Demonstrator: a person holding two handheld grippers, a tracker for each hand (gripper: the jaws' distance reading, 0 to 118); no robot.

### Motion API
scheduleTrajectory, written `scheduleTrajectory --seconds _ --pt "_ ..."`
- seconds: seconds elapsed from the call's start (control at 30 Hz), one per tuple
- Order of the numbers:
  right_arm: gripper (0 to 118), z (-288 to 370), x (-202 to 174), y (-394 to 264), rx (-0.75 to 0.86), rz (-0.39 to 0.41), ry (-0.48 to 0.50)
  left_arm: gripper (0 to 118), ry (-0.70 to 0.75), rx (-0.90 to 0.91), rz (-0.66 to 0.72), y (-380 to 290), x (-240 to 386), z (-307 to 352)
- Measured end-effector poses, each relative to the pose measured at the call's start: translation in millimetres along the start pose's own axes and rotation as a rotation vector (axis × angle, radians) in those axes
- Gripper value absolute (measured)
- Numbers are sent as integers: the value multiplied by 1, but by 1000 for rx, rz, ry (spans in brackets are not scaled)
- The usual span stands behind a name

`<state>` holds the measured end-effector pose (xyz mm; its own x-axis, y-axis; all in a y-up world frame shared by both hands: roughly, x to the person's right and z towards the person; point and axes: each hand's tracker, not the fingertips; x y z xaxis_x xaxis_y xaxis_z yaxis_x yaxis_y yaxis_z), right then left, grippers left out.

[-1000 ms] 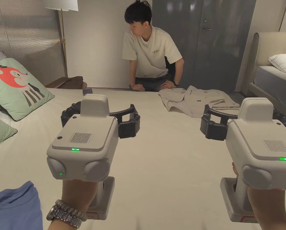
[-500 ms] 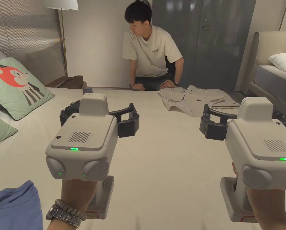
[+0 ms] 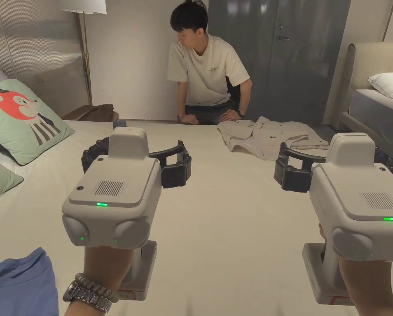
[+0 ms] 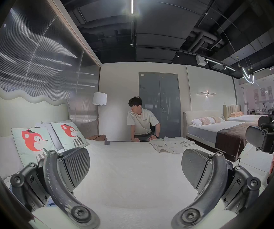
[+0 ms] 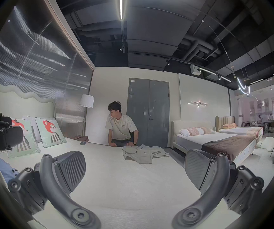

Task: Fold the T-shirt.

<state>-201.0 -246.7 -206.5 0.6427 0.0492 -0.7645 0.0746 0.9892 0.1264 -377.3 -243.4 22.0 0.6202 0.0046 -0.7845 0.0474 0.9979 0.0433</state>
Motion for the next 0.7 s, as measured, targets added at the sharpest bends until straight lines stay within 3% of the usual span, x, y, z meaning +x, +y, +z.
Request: scheduleTrajectory --seconds 0.1,0.13,0.2,0.23,0.27,0.33,0.7 --pt "115 2 -1 1 2 9 -25 109 -2 -4 -3 0 1 0" --pt "107 3 -1 1 2 8 -22 105 -1 -3 -5 0 1 1" --pt "55 6 -1 2 12 7 -17 69 -2 9 -19 0 2 3" --pt "29 5 -1 2 5 10 -17 45 11 19 -35 0 4 4" --pt "11 4 -2 3 -8 17 -23 16 30 20 -51 0 5 4" --pt "0 3 -2 2 -13 17 -26 1 34 17 -50 1 6 4" --pt "0 1 -22 4 -11 -17 64 0 56 11 -35 8 -14 17"
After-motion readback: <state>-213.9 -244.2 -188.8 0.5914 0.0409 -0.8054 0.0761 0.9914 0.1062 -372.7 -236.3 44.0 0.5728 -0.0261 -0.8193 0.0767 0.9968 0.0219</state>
